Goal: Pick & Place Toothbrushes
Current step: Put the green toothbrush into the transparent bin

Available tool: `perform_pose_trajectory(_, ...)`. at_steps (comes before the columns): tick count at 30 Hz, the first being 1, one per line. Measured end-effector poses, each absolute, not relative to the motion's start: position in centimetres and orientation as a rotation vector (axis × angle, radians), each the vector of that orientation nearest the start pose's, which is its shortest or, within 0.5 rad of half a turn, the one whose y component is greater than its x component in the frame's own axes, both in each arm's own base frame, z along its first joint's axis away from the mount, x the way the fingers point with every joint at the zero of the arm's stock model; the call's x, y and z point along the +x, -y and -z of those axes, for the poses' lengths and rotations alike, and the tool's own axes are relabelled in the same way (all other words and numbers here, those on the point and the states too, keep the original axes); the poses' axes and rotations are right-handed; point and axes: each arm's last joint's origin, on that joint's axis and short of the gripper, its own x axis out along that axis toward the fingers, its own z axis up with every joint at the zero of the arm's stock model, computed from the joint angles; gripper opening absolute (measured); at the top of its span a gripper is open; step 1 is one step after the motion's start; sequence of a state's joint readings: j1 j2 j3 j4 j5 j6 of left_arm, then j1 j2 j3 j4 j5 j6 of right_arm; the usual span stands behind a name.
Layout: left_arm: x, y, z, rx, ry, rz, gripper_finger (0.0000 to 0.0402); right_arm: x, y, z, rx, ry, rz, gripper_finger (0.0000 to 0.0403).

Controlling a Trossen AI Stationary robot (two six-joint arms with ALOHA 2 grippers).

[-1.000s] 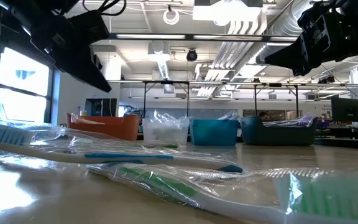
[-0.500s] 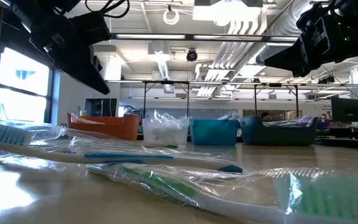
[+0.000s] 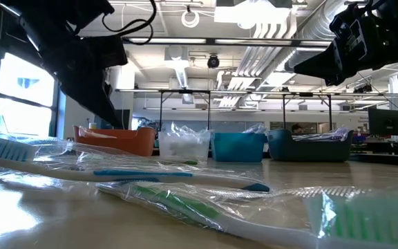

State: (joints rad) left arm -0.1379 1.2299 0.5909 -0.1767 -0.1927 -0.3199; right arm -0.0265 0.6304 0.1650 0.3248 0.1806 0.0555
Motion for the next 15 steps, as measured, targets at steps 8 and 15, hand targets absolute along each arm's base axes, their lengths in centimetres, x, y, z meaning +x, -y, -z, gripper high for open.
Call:
perform_pose_trajectory(8, 23.5, 2.7, -17.6, -0.165, -0.802, -0.181, 0.0138, 14.8, 0.9, -18.9, 0.044, -0.135, 0.211, 0.0004)
perform_pose_trajectory(15, 23.9, 2.8, -16.9, -0.167, -0.817, -0.187, 0.0138, 14.8, 0.9, -18.9, 0.045, -0.136, 0.211, 0.0004)
